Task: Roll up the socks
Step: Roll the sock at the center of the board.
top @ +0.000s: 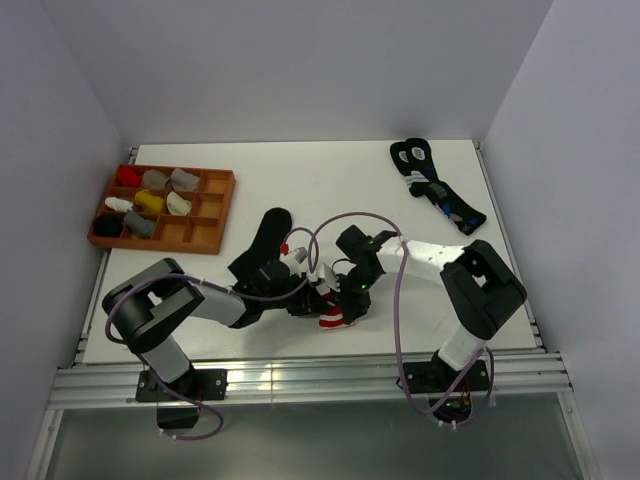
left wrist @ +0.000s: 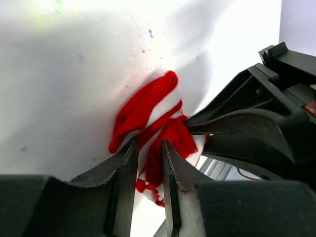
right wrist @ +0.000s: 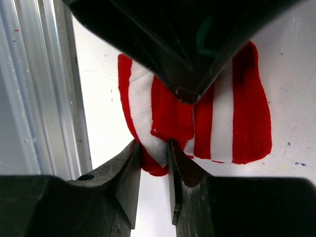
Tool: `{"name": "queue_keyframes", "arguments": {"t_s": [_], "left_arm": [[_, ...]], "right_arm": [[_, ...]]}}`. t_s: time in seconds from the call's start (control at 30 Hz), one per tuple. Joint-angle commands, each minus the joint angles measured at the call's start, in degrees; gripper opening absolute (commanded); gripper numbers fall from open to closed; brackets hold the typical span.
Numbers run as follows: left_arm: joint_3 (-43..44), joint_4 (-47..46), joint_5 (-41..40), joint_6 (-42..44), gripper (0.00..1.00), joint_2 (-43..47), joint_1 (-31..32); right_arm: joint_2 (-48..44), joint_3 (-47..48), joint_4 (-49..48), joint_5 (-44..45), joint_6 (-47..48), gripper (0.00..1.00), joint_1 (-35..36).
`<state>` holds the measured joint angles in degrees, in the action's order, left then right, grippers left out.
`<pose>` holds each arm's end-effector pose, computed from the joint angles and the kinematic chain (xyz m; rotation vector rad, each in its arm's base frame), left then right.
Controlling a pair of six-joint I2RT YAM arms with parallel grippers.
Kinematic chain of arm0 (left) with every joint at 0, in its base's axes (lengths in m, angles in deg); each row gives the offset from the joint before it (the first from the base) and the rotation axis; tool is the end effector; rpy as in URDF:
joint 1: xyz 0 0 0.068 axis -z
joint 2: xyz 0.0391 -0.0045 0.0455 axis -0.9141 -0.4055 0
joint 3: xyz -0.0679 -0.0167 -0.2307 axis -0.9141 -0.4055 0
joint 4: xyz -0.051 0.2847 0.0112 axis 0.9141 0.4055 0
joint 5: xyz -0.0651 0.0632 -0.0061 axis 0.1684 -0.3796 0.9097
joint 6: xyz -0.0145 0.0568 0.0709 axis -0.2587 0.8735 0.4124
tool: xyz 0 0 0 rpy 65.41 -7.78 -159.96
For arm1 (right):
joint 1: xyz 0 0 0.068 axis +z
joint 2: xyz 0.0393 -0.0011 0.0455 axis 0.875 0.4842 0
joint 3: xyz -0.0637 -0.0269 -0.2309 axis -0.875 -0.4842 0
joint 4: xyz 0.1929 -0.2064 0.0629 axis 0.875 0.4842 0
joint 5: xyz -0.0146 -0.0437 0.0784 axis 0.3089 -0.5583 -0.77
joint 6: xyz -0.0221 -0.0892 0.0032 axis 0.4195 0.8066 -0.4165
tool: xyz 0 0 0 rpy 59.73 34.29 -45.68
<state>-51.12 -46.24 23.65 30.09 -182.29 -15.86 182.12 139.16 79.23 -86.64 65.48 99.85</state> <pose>0.1929 -0.2690 0.0308 0.1112 2.4298 -1.2901 0.2002 0.2254 0.0649 -1.9493 2.0460 0.9428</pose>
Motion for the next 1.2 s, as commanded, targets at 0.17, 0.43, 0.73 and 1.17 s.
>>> {"name": "queue_keyframes", "arguments": {"t_s": [0.17, 0.43, 0.73, 1.17], "left_arm": [[-3.40, -0.15, -6.86, 5.12, 0.32, 5.85, 0.15], [-8.93, -2.70, -10.20, 5.22, 0.33, 12.44, 0.32], [-14.48, -5.00, -16.26, 8.72, 0.36, 21.76, 5.50], [-1.05, 5.46, -19.79, 25.07, 0.45, 17.38, 10.34]], "right_arm": [[6.26, 3.44, 8.50, 3.11, 0.08, 0.12, -1.98], [10.12, 7.66, 12.28, 2.76, -0.18, 0.12, -3.47], [16.28, 13.81, 17.56, 1.35, -0.10, 0.12, -4.35], [22.87, 20.23, 22.31, 1.18, 0.25, 0.12, -5.23]]}}
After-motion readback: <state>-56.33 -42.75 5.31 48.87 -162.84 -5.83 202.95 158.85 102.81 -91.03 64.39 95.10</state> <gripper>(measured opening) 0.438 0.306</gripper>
